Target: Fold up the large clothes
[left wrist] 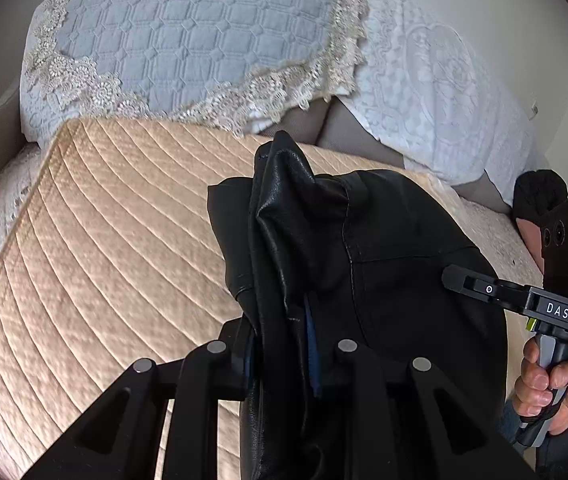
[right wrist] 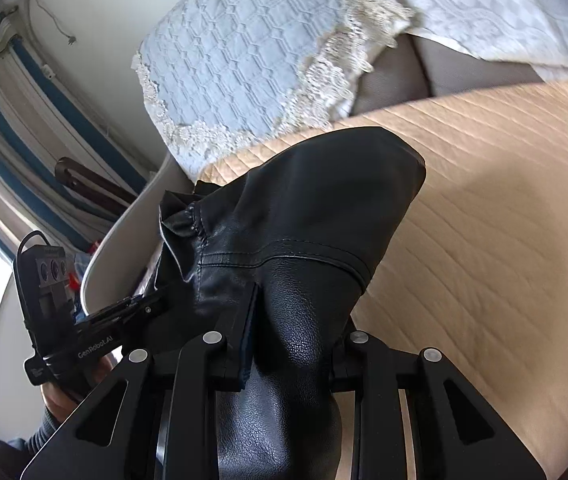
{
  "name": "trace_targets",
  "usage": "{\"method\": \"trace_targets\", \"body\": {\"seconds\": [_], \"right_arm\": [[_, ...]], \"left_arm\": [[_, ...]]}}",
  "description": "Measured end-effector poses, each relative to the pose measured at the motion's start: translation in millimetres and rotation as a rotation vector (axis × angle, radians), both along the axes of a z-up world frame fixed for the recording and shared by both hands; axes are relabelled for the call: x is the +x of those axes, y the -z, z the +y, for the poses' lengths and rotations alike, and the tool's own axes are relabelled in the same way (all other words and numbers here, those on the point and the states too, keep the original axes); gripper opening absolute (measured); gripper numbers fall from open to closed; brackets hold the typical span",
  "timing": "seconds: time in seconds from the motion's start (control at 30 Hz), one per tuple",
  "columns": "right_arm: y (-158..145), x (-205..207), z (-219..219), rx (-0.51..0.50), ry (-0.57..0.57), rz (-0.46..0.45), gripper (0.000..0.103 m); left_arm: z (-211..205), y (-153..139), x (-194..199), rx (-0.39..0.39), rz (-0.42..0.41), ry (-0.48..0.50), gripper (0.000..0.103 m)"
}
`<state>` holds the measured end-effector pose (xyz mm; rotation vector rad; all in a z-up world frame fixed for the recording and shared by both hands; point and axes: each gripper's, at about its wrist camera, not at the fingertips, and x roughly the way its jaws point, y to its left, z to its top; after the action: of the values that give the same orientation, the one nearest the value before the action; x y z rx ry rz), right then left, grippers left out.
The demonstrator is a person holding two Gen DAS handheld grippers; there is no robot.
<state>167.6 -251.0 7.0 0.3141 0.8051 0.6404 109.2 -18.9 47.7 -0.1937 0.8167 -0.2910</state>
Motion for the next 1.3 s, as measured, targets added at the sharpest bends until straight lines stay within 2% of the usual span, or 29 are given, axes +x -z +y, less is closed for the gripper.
{"method": "trace_targets", "body": {"seconds": [0.23, 0.37, 0.47, 0.57, 0.6, 0.63, 0.7, 0.83, 0.93, 1.0, 1.03, 1.07, 1.13, 1.2, 1.3], "right_arm": [[-5, 68, 39, 0.010, -0.036, -0.039, 0.027], [-2, 107, 53, 0.028, -0.047, -0.031, 0.027], [21, 140, 62, 0.012, -0.049, 0.033, 0.035], [60, 163, 67, -0.099, -0.006, 0.156, 0.041], [67, 164, 66, -0.113, 0.001, 0.166, 0.046], [68, 161, 62, -0.092, -0.002, 0.158, 0.048], [63, 150, 55, -0.089, 0.007, 0.134, 0.048], [41, 123, 48, -0.137, 0.027, 0.046, 0.048], [28, 95, 51, -0.137, -0.007, -0.028, 0.048], [27, 82, 62, -0.155, -0.041, -0.050, 0.047], [28, 77, 67, -0.172, -0.053, -0.054, 0.044], [33, 73, 73, -0.195, -0.069, -0.053, 0.034], [43, 71, 85, -0.249, -0.083, -0.035, 0.031], [54, 70, 93, -0.313, -0.082, -0.048, 0.031], [63, 74, 98, -0.332, -0.069, -0.039, 0.031]], "left_arm": [[37, -7, 60, 0.001, -0.036, -0.038, 0.021], [56, -7, 99, -0.019, -0.054, -0.060, 0.021], [67, 8, 127, -0.029, -0.037, -0.073, 0.021], [74, 44, 152, -0.005, 0.052, -0.097, 0.021], [77, 58, 157, 0.021, 0.087, -0.114, 0.021], [82, 70, 159, 0.031, 0.103, -0.133, 0.024], [94, 75, 151, -0.008, 0.091, -0.139, 0.025], [104, 57, 125, 0.029, 0.034, -0.168, 0.024], [110, 33, 99, -0.010, -0.021, -0.177, 0.024], [101, 19, 78, -0.025, -0.069, -0.147, 0.024], [95, 17, 73, -0.022, -0.082, -0.134, 0.024], [88, 17, 67, -0.024, -0.085, -0.117, 0.024], [77, 28, 66, -0.010, -0.068, -0.095, 0.024], [74, 54, 73, 0.020, 0.000, -0.103, 0.025], [82, 84, 82, 0.004, 0.055, -0.118, 0.027]]}}
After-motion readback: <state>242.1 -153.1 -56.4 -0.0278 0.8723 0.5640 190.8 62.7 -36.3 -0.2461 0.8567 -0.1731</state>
